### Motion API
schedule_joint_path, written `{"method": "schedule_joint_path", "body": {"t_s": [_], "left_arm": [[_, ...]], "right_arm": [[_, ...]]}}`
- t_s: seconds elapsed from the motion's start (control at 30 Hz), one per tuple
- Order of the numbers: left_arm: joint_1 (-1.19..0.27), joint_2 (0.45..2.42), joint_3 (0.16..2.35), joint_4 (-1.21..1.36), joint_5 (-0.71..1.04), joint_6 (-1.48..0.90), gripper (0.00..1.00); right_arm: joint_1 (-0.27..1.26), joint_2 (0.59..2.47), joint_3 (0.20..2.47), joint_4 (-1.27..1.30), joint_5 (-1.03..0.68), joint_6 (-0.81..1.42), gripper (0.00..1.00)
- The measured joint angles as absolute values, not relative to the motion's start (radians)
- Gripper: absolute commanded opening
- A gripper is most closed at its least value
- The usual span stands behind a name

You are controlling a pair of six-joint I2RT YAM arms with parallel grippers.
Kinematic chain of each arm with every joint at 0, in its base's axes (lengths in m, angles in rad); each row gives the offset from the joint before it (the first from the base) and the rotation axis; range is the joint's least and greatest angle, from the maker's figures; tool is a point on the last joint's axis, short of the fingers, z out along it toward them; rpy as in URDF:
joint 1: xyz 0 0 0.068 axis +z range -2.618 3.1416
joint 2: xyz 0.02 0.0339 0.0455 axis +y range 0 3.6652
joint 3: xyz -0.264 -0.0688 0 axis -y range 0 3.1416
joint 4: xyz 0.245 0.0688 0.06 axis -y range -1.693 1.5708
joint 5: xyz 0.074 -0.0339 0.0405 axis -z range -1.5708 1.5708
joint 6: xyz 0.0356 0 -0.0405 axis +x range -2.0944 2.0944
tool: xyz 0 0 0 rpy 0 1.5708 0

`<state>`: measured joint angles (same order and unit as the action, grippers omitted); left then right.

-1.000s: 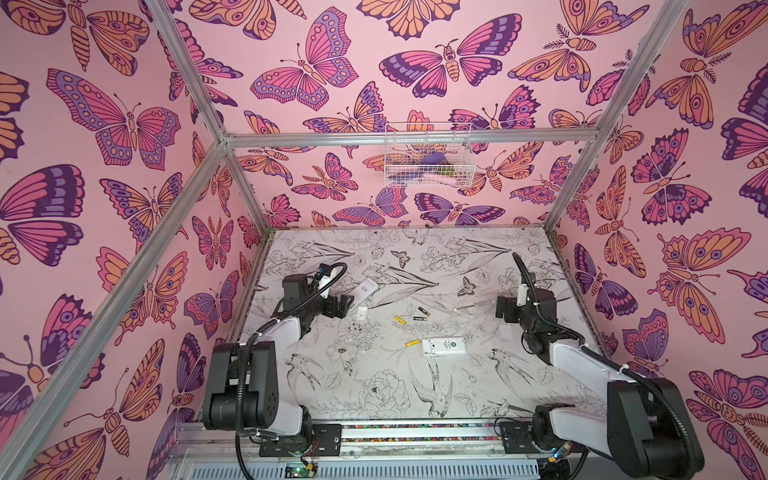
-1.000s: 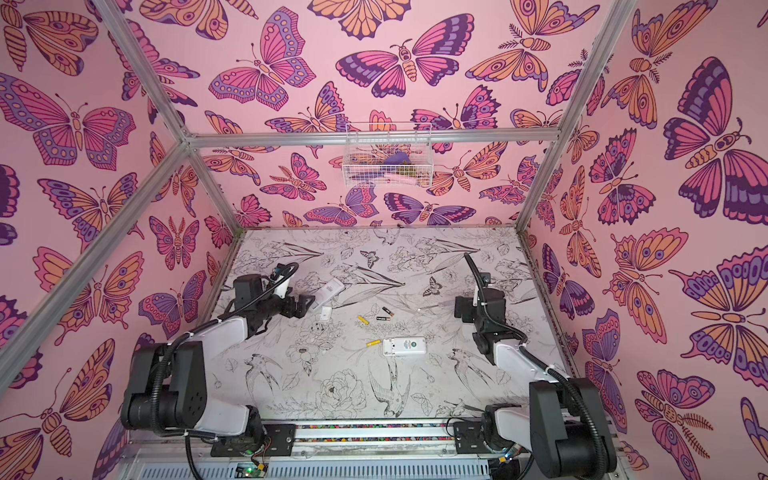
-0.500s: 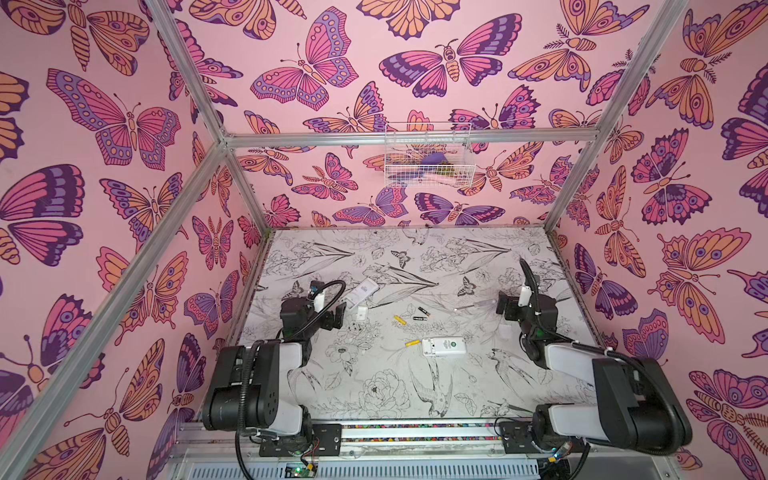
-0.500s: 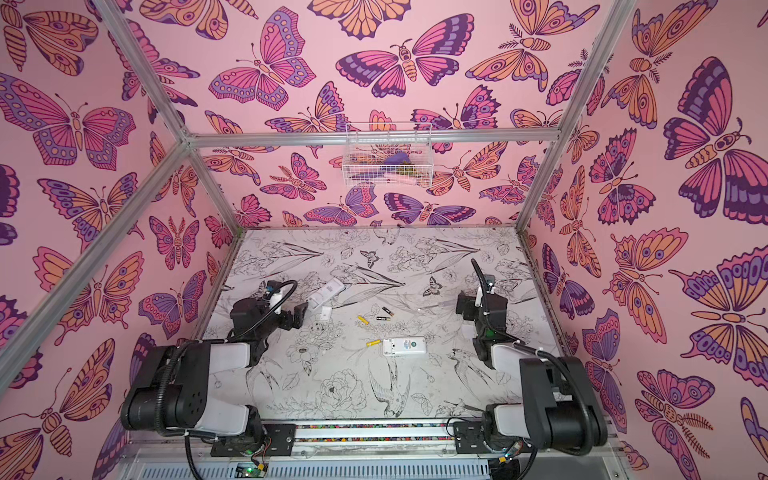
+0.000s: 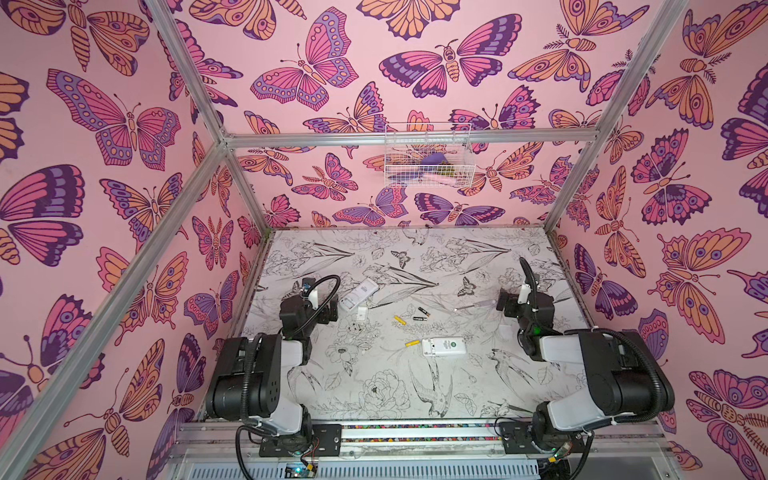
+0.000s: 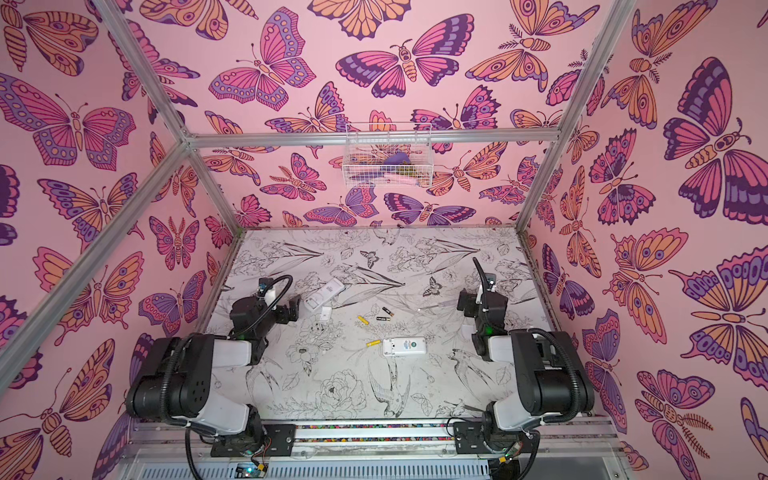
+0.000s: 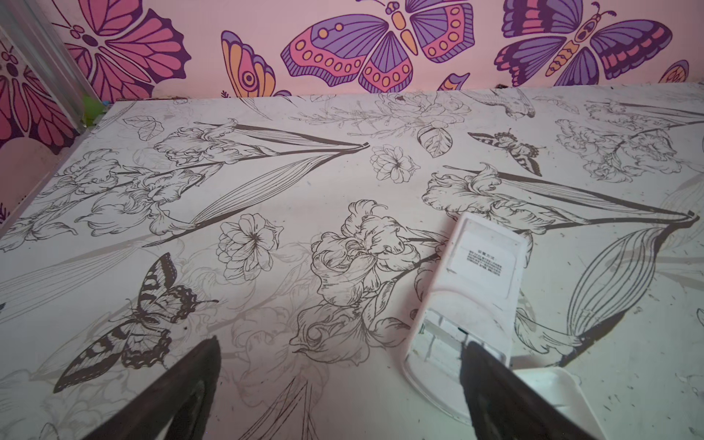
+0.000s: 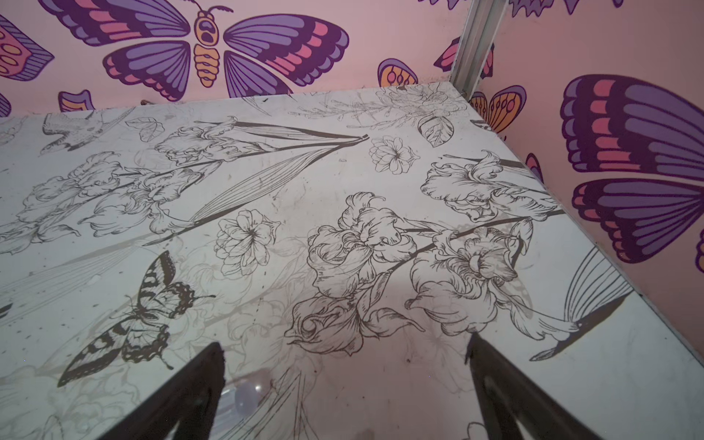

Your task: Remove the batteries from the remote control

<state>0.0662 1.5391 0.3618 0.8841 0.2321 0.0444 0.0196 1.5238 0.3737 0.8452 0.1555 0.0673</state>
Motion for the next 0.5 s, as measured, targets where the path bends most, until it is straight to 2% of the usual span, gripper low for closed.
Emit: {"method": "schedule_joint_path", "body": {"t_s": [0.5], "left_arm": [[0.066, 1.541, 0.361, 0.905, 0.216, 0.039, 0.99]], "right_arm": [[0.020, 1.517, 0.374, 0.824, 0.156, 0.068, 1.00]]}}
